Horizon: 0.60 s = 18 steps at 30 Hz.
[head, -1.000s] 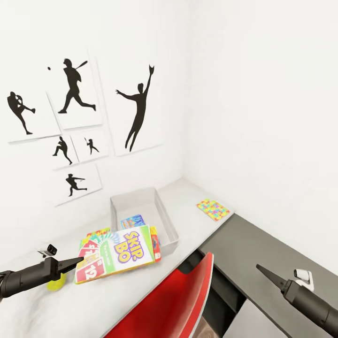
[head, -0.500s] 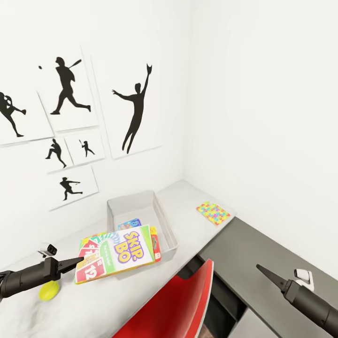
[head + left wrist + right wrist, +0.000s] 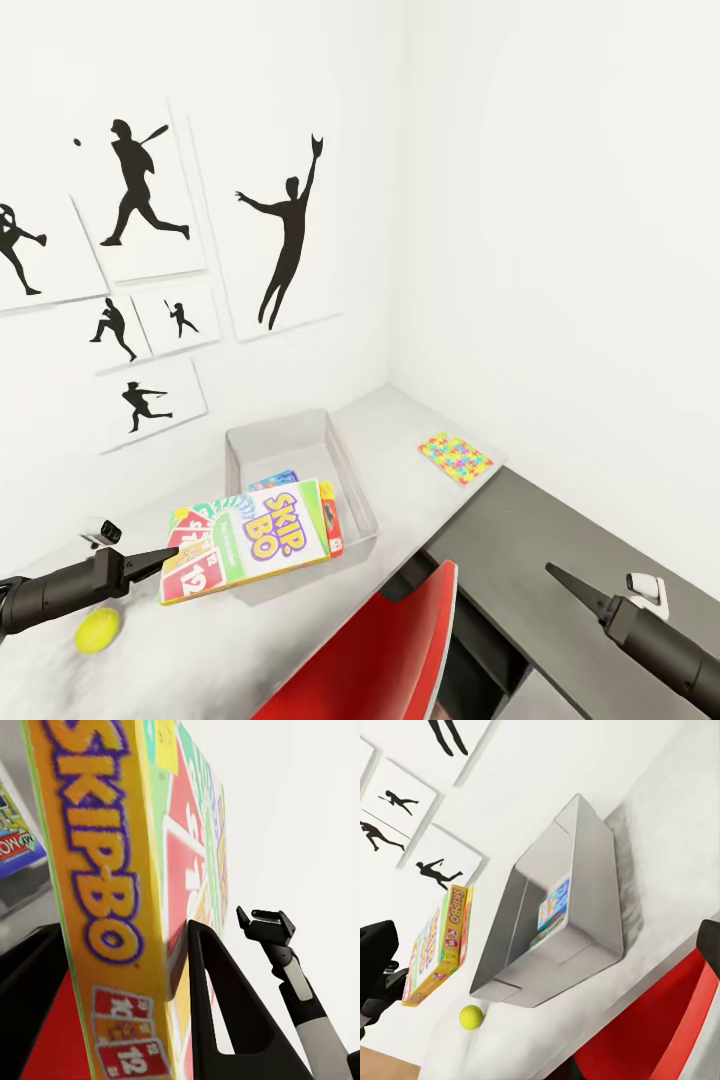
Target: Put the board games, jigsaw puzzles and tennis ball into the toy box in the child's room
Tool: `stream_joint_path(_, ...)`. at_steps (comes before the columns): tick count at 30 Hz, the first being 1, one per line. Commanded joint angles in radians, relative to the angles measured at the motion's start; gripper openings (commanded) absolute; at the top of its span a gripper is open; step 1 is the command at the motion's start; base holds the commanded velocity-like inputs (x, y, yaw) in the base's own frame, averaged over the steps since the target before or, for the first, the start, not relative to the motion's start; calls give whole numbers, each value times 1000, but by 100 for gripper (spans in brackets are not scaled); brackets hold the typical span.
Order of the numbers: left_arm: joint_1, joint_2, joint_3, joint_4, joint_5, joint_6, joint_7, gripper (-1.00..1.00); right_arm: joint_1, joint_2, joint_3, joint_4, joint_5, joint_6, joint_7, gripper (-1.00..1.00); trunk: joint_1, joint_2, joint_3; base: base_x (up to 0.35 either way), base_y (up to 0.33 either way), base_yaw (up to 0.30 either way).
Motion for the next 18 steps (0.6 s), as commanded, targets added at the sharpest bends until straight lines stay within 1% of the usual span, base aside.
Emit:
stream_joint_path(1, -1, 0, 0, 0, 0, 10, -4, -100, 0, 0, 0, -1, -5, 6, -1, 100, 1, -2, -2, 5, 0, 0)
stream_joint_path(13, -1, 0, 0, 0, -1, 10, -4, -100, 0, 0, 0, -1, -5, 6, 0, 100, 1, -2, -2, 1, 0, 0)
stream_joint_path(15, -1, 0, 5, 1, -1, 10, -4, -100, 0, 0, 0, 0, -5, 6, 0, 100, 1, -2, -2, 0, 0, 0)
stream_joint_path(17, -1, 0, 17, 2, 0, 11, -4, -100, 0, 1, 0, 0, -5, 6, 0, 100, 1, -2, -2, 0, 0, 0)
stream_joint_path(18, -1, -1, 29, 2, 0, 12, -4, -100, 0, 1, 0, 1, -5, 6, 0, 100, 1, -2, -2, 0, 0, 0)
